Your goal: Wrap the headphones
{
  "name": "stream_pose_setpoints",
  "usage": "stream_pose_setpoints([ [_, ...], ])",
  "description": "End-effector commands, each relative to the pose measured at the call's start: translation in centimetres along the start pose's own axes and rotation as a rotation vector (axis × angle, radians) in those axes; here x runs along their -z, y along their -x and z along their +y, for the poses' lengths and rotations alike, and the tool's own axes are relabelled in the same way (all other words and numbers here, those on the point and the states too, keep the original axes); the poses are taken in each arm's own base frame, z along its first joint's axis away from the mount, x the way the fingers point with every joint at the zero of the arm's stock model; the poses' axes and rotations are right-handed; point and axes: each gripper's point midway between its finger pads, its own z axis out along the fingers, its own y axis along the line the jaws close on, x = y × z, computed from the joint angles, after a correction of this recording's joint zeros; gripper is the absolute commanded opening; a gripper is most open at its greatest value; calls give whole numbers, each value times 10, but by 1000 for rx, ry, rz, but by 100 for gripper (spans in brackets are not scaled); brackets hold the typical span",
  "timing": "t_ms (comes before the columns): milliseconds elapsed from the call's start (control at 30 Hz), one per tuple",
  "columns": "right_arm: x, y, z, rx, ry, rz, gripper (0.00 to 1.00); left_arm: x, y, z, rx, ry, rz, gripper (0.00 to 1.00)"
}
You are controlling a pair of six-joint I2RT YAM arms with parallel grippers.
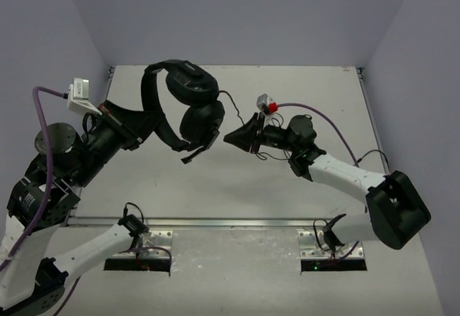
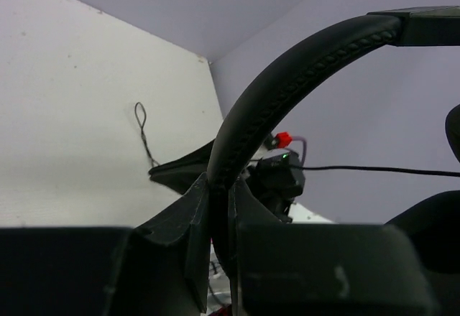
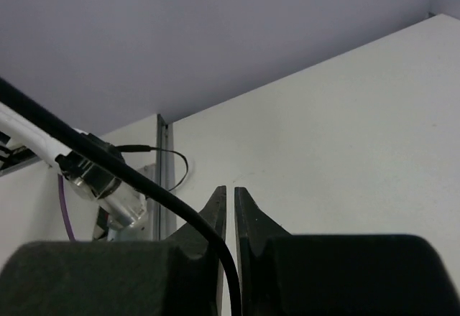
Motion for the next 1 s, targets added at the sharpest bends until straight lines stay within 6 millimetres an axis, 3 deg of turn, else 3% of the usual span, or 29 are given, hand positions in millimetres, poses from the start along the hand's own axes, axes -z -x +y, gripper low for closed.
stream_pose_setpoints([
  [0,-23,16,17,25,11,-75,9,-4,38,-29,196,-102,-173,0],
  [67,-30,2,20,36,-15,-44,21,-11,50,-19,246,-48,-250,0],
  [100,-37,-11,23,53,-48,-9,22,-20,50,-15,263,-26,-261,0],
  [200,-47,-24,30,83,-120,7,21,-39,55,-4,315,34,-313,0],
  [233,-48,-26,33,84,-122,9,20,-43,58,1,331,54,-341,0],
  [333,-55,-36,37,77,-137,32,2,-54,60,14,400,107,-390,0],
  [500,-65,-61,46,101,-192,116,1,-58,68,41,490,200,-507,0],
  [533,-63,-68,36,114,-271,146,1,-57,72,49,498,232,-548,1],
  [567,-67,-68,45,126,-271,151,2,-60,72,53,497,251,-561,0],
  [767,-66,-61,33,174,-433,204,4,-66,69,82,503,335,-647,0],
  [900,-69,-76,33,209,-427,347,1,-66,66,96,525,376,-685,0],
  [967,-80,-75,45,233,-379,380,1,-66,64,102,525,394,-696,0],
])
